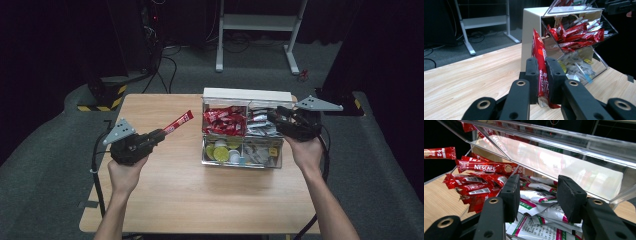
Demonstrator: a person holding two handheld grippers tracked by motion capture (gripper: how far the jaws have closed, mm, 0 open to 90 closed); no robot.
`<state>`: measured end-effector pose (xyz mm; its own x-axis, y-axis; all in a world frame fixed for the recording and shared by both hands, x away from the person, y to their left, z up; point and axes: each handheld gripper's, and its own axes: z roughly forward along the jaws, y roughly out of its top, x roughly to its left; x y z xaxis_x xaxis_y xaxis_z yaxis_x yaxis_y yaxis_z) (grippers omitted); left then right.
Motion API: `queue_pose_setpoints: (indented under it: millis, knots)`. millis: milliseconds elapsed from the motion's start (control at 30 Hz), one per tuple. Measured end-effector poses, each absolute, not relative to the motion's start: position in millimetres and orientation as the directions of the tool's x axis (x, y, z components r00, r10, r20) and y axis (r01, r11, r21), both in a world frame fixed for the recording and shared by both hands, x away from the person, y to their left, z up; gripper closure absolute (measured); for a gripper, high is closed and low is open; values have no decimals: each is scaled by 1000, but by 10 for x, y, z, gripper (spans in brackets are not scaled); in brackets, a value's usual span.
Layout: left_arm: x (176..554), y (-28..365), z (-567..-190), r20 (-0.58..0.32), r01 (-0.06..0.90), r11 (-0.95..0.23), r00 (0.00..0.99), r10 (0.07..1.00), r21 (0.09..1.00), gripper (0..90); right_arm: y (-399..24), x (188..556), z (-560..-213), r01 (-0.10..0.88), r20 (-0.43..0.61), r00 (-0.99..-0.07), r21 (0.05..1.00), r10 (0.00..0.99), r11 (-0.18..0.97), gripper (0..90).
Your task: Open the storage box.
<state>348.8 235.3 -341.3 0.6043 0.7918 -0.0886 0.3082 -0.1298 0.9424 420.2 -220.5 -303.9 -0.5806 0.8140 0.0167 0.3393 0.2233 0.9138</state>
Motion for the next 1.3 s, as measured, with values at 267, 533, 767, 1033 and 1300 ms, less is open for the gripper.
queue_pose_setpoints:
  millis: [267, 533, 767, 1033, 1300]
  knots:
    - [3483, 2395, -3476, -79, 319, -138, 583, 808, 938, 812, -2204, 4201, -3041, 338, 15, -580, 914, 815, 224, 535]
    - [3494, 2423, -3563, -92, 336, -130, 571, 816, 933, 812, -2202, 4199, -3041, 337, 12, -579, 914, 815, 226, 534]
    - [3497, 2454, -3617, -103, 344, -118, 561, 821, 932, 812, -2201, 4197, -3041, 337, 10, -579, 913, 815, 228, 535]
    - [3506, 2470, -3702, -115, 358, -108, 548, 828, 927, 811, -2204, 4200, -3039, 338, 11, -580, 913, 814, 228, 535]
    - [3529, 2464, -3771, -111, 364, -111, 537, 836, 925, 812, -2200, 4200, -3037, 338, 9, -580, 913, 815, 230, 535]
